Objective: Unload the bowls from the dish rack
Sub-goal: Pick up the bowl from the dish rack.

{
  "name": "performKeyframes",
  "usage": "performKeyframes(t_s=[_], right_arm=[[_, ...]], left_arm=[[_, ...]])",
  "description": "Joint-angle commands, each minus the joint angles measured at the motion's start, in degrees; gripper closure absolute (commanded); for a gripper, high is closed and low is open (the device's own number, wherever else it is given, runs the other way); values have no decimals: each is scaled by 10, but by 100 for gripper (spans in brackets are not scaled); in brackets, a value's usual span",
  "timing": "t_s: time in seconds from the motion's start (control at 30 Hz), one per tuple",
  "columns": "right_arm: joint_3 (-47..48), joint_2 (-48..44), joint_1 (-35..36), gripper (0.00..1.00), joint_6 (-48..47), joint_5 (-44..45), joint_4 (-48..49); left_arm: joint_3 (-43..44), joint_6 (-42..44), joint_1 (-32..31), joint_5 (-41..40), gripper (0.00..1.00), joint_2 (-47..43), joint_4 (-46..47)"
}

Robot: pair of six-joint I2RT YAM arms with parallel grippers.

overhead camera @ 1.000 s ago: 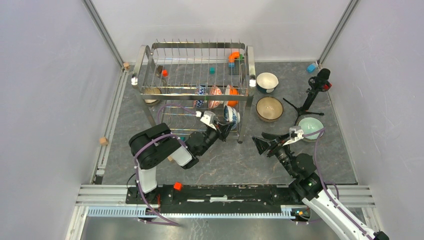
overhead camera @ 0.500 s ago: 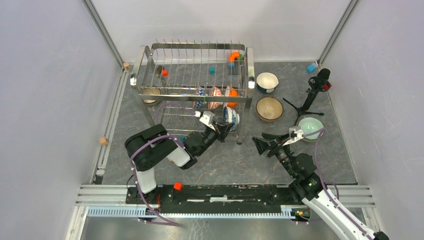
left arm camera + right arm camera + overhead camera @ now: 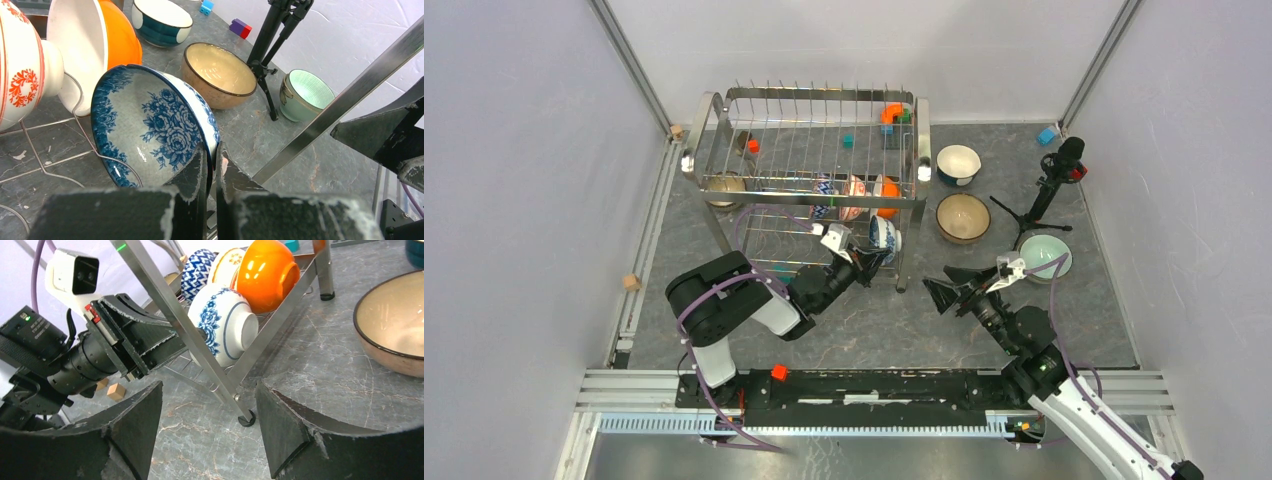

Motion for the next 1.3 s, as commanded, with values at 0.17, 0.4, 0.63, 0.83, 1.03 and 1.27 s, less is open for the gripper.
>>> performKeyframes(t_s=[0.17,0.4,0.63,0.83,1.03,1.27], right_arm=[[-72,39,2,24,-54,-59,93],[-83,47,2,18,-60,-82,171],[-53,106,2,16,-89,-88,231],[-20,200,2,18,-92,-106,318],[26,290,3,20,-95,-111,365],[71,376,3,24,-105,-87,378]], left_arm=[[-11,-35,5,-13,98,-9,59],[-9,-88,23,8,98,2,59],[-8,-134,48,38,98,5,59],[1,-138,59,59,98,4,59],[10,-144,71,76,98,8,59],[23,-156,86,98,98,14,59]])
